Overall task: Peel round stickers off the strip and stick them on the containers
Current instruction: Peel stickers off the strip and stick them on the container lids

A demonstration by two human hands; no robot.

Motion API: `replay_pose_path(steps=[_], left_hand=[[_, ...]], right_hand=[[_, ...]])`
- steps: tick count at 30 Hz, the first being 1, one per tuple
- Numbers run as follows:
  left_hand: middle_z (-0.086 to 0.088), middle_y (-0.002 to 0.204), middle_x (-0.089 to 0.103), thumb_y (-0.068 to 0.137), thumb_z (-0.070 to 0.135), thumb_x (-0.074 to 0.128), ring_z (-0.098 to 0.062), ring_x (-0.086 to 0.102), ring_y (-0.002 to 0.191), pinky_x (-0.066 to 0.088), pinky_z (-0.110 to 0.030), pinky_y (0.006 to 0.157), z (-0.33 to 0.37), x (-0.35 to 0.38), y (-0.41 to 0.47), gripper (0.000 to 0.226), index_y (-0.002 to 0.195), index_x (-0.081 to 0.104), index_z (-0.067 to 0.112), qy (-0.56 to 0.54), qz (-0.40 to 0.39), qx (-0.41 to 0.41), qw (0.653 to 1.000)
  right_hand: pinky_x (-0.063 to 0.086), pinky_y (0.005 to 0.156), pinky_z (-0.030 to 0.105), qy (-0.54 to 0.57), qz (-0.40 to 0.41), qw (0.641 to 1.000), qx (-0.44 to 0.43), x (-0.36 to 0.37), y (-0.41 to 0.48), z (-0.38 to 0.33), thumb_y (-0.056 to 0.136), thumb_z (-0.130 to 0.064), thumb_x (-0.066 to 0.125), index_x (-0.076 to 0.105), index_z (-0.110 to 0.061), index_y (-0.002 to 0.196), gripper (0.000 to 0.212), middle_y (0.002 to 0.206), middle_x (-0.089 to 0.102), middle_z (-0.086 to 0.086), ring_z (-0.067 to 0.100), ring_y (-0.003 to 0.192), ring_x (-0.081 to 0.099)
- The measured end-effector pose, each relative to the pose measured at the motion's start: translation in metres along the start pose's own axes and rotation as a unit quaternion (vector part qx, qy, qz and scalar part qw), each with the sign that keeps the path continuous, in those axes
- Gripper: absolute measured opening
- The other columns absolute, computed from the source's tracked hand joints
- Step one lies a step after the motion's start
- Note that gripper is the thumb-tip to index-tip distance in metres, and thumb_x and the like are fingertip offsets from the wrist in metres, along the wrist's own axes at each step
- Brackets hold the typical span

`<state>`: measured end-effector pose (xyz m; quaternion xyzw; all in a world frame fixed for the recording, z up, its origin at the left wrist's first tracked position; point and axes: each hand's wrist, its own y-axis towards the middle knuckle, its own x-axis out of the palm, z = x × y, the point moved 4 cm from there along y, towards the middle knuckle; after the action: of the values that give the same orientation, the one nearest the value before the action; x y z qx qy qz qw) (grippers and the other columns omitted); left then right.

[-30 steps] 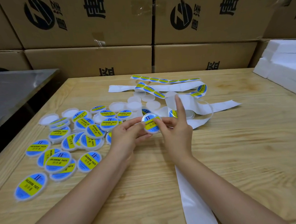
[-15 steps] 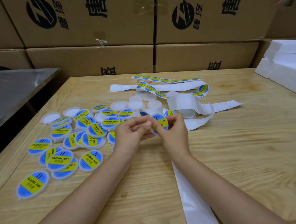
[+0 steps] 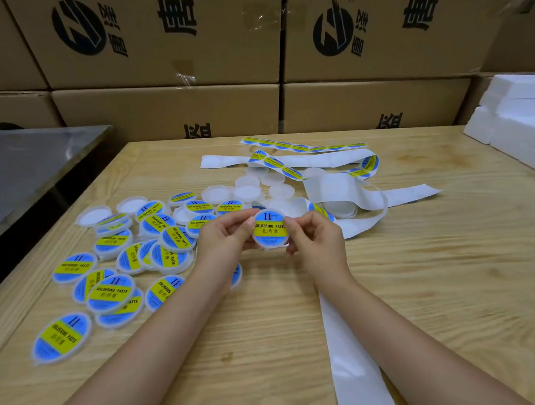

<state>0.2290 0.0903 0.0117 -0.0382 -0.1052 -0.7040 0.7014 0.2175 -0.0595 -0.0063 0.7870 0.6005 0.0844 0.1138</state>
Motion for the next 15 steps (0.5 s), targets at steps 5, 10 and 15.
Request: replay_pose_path(steps=[5, 10, 15], left_hand=[[0.007, 0.065, 0.068, 0.09, 0.001, 0.055, -0.003, 0.057, 0.051, 0.047, -0.016, 0.048, 0.003, 0.003, -0.001, 0.016, 0.092, 0.068, 0.009, 0.082, 0.013, 0.04, 0.996], [0.009, 0.076, 0.065, 0.092, 0.004, 0.05, 0.006, 0.054, 0.055, 0.041, -0.01, 0.048, 0.01, -0.008, 0.005, 0.021, 0.092, 0.068, 0.016, 0.138, 0.075, 0.099, 0.983], [0.011, 0.07, 0.058, 0.092, 0.015, 0.046, 0.001, 0.05, 0.057, 0.041, -0.014, 0.058, 0.026, -0.052, 0.019, 0.022, 0.1, 0.065, 0.026, 0.249, 0.23, 0.165, 0.926]], right_hand=[[0.044, 0.043, 0.025, 0.093, 0.016, 0.993, 0.077, 0.003, 0.001, 0.005, 0.089, -0.014, 0.062, 0.049, -0.01, 0.08, 0.016, 0.049, 0.057, 0.001, 0.014, 0.042, 0.051], [0.035, 0.039, 0.02, 0.177, 0.094, 0.974, 0.101, -0.01, 0.006, 0.002, 0.093, -0.011, 0.053, 0.049, -0.012, 0.079, 0.014, 0.059, 0.056, 0.004, 0.012, 0.043, 0.045], [0.041, 0.066, 0.019, -0.006, 0.223, 0.974, -0.024, -0.029, 0.004, -0.012, 0.089, -0.012, 0.058, 0.053, -0.022, 0.079, 0.015, 0.076, 0.057, -0.005, 0.009, 0.072, 0.051]])
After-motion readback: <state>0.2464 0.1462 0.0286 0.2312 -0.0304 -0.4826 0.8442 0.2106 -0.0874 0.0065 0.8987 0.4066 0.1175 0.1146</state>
